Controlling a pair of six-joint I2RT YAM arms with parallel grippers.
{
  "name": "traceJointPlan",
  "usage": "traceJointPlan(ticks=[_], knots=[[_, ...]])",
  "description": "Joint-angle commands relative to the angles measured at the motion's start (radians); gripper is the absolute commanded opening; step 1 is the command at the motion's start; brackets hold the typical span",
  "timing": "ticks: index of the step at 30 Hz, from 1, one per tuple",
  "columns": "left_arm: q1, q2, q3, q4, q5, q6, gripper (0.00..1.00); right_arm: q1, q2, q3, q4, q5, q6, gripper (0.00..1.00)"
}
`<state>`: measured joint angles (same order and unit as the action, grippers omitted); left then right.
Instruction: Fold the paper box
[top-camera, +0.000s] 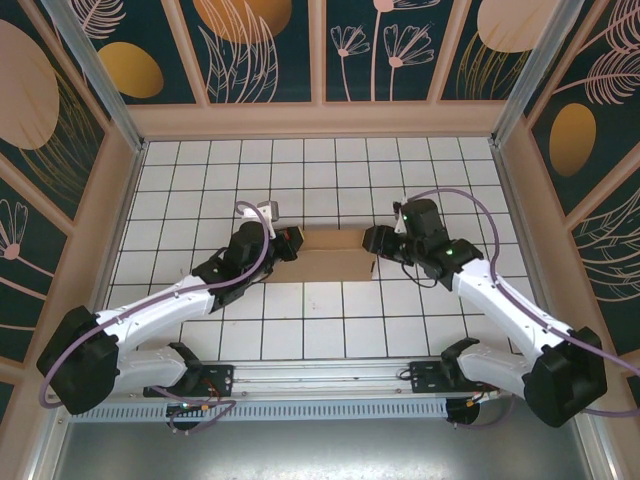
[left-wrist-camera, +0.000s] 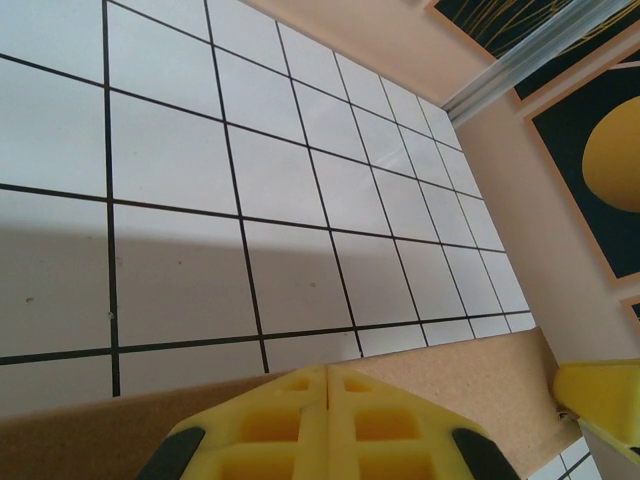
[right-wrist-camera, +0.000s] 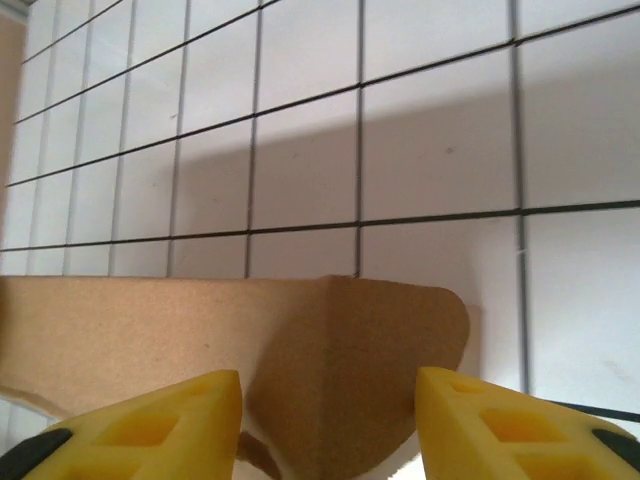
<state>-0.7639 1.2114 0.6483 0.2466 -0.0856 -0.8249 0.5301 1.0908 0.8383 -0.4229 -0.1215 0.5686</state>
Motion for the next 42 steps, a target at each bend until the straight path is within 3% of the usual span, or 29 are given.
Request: traceJointPlan(ticks=[1, 5, 11, 15, 19, 27, 36, 42], knots=[[-0.007, 0.016, -0.041, -0.096, 0.035, -0.019, 0.00, 0.011, -0.066, 0.096, -0.121, 0.195, -0.098, 0.51], [-0.007, 0.015, -0.036, -0.101, 0.033, -0.019, 0.00, 0.084, -0.035, 0.157, -0.110, 0.262, -0.192, 0.58], [-0.008, 0.006, -0.035, -0.110, 0.034, -0.018, 0.00, 0.294, 0.124, 0.215, -0.051, 0.533, -0.237, 0.73], [-0.008, -0.001, -0.041, -0.115, 0.035, -0.020, 0.00, 0.343, 0.207, 0.219, 0.025, 0.621, -0.228, 0.78], [-0.007, -0.003, -0.038, -0.123, 0.039, -0.019, 0.00, 0.372, 0.219, 0.176, 0.125, 0.620, -0.233, 0.80], [-0.006, -0.012, -0.028, -0.132, 0.037, -0.023, 0.00, 0.445, 0.235, 0.080, 0.129, 0.702, -0.218, 0.80], [-0.006, -0.029, 0.004, -0.172, 0.031, -0.021, 0.00, 0.458, 0.264, 0.010, 0.115, 0.721, -0.201, 0.79], [-0.005, -0.115, 0.109, -0.293, 0.007, 0.016, 0.26, 0.458, 0.245, -0.019, 0.106, 0.740, -0.175, 0.79]])
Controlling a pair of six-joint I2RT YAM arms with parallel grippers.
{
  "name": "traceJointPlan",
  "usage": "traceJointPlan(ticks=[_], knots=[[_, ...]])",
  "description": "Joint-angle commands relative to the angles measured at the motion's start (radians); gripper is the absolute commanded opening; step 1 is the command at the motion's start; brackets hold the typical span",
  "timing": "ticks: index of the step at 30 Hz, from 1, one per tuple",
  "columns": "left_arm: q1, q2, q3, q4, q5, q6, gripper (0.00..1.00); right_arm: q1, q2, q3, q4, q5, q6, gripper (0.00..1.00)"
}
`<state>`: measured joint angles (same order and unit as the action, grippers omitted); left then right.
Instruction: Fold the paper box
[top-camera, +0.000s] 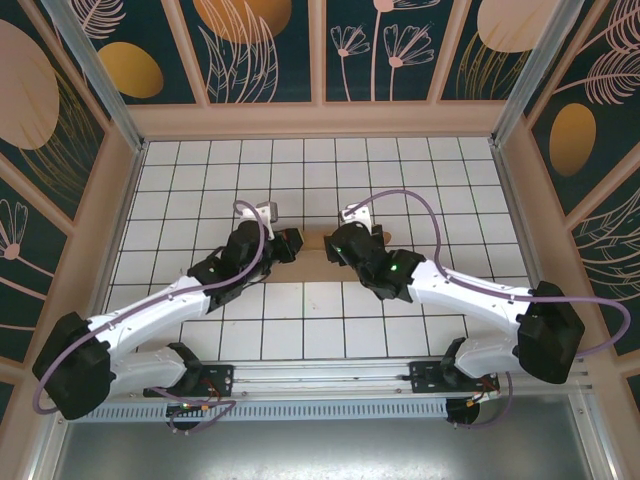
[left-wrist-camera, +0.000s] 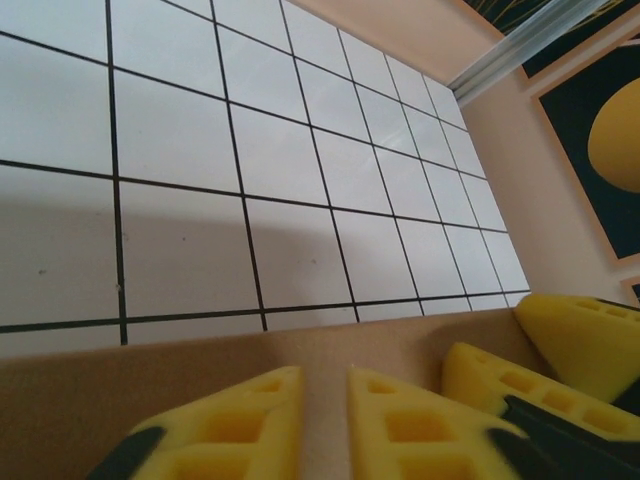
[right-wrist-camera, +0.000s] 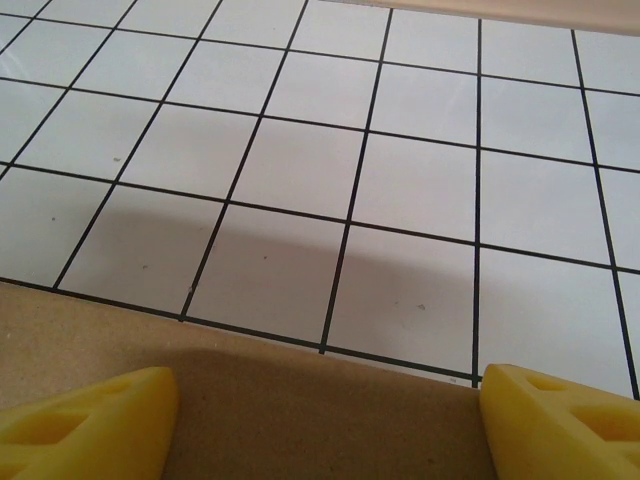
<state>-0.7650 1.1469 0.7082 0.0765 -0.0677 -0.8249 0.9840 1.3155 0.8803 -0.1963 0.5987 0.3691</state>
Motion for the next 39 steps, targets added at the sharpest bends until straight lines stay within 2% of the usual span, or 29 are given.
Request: traceJointPlan(ticks=[1, 7, 10, 17, 31, 39], knots=[[-0.001, -0.074, 0.060, -0.148, -0.020, 0.023, 0.30, 0.005, 0.015, -0.064, -0.120, 0.017, 0.029, 0.79], [0.027, -0.211, 0.069, -0.312, -0.087, 0.018, 0.61, 0.013, 0.016, -0.069, -0.120, 0.012, 0.048, 0.79], [0.045, -0.254, 0.055, -0.368, -0.111, 0.014, 0.71, 0.018, 0.019, -0.072, -0.117, 0.011, 0.052, 0.79], [0.080, -0.269, 0.010, -0.372, -0.140, 0.015, 0.76, 0.031, 0.018, -0.081, -0.111, 0.000, 0.064, 0.79], [0.101, -0.188, -0.081, -0.203, -0.145, 0.040, 0.84, 0.047, 0.023, -0.072, -0.114, -0.024, 0.059, 0.78], [0.104, -0.216, -0.182, 0.011, 0.034, -0.002, 0.84, 0.050, 0.025, -0.068, -0.100, -0.049, 0.044, 0.77]])
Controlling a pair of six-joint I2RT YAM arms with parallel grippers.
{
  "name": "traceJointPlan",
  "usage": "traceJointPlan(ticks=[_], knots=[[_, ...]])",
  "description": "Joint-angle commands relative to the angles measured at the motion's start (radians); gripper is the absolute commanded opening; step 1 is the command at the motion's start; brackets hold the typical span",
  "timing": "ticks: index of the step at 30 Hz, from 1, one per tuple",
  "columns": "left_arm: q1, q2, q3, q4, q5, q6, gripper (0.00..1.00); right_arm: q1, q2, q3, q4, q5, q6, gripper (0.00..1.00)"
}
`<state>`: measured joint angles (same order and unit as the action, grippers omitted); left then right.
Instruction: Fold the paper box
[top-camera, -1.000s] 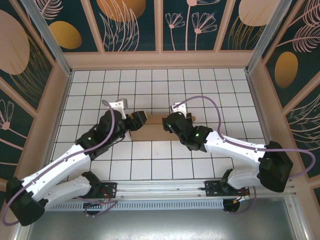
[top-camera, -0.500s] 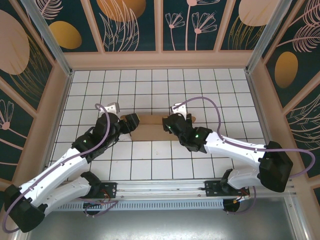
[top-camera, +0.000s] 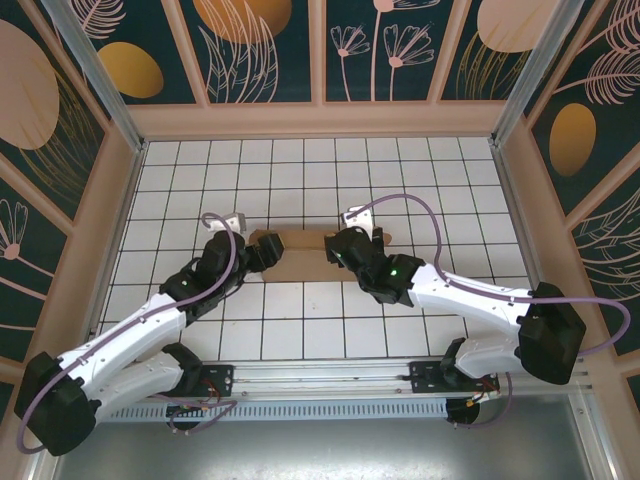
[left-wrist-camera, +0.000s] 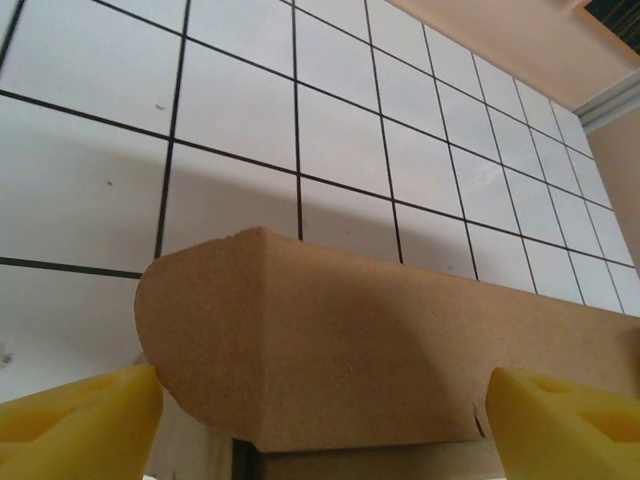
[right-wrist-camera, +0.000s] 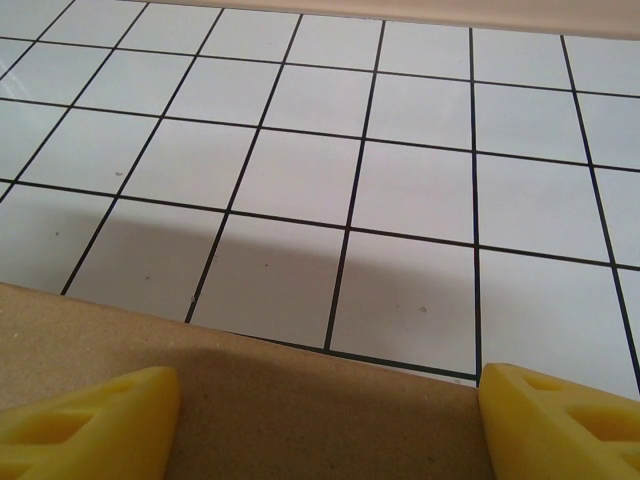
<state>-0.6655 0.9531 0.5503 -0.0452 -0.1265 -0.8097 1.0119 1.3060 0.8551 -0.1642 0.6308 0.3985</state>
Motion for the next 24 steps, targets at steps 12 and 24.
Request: traceJointPlan(ticks=[12, 24], knots=[[0.005, -0.128, -0.002, -0.006, -0.014, 0.040, 0.84, 0.014, 0.029, -0.002, -0.154, -0.068, -0.007, 0.78], [0.004, -0.131, 0.053, -0.060, -0.067, 0.058, 0.87, -0.002, 0.013, 0.088, -0.190, -0.033, -0.030, 0.81]])
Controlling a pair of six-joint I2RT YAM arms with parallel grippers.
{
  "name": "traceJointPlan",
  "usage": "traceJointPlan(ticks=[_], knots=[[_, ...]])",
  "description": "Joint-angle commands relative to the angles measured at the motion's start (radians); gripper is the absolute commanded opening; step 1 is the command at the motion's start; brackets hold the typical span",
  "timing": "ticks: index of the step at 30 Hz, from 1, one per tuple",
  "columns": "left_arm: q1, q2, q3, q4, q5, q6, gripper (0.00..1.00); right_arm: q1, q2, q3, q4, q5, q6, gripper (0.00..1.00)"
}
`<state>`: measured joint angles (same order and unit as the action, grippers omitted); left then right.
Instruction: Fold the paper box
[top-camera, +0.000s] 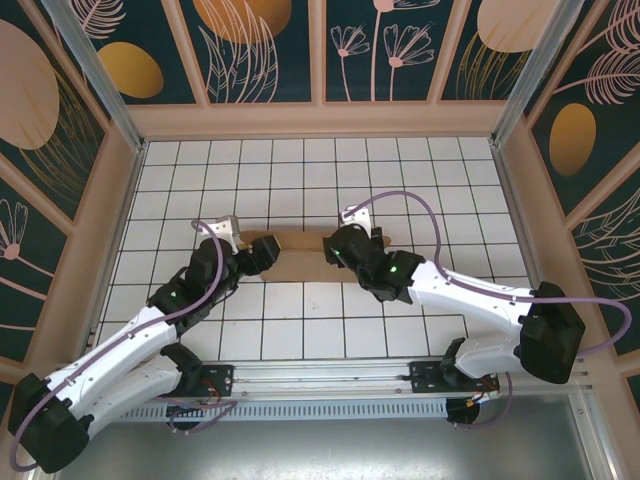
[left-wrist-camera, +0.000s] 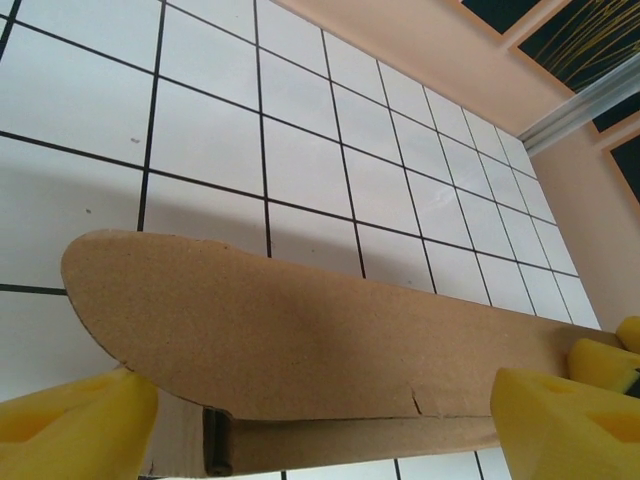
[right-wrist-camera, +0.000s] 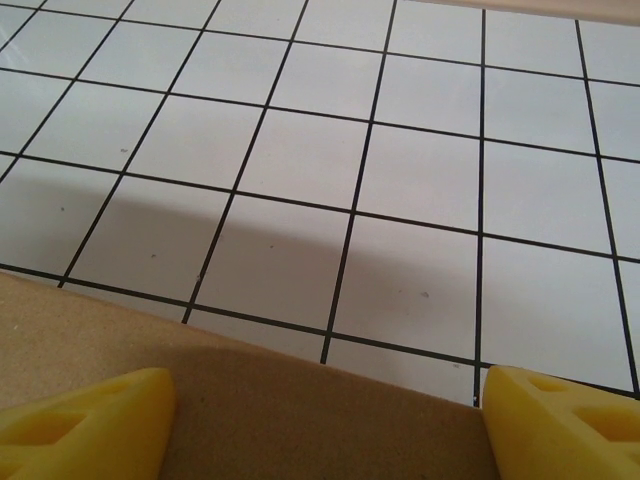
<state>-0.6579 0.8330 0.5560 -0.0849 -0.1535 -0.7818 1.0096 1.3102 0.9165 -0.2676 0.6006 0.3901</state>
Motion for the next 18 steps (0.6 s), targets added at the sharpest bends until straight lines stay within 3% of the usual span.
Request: traceJointPlan(ticks=[1, 7, 18], knots=[[-0.003, -0.014, 0.053, -0.027, -0.047, 0.032, 0.88, 0.000, 0.005, 0.031, -0.088, -0.001, -0.024, 0.81], [-0.003, -0.035, 0.103, -0.095, -0.115, 0.072, 0.92, -0.003, -0.006, 0.103, -0.111, 0.009, -0.054, 0.82], [-0.003, -0.045, 0.279, -0.204, -0.268, 0.279, 0.99, -0.067, -0.048, 0.252, -0.144, -0.039, -0.118, 0.81]])
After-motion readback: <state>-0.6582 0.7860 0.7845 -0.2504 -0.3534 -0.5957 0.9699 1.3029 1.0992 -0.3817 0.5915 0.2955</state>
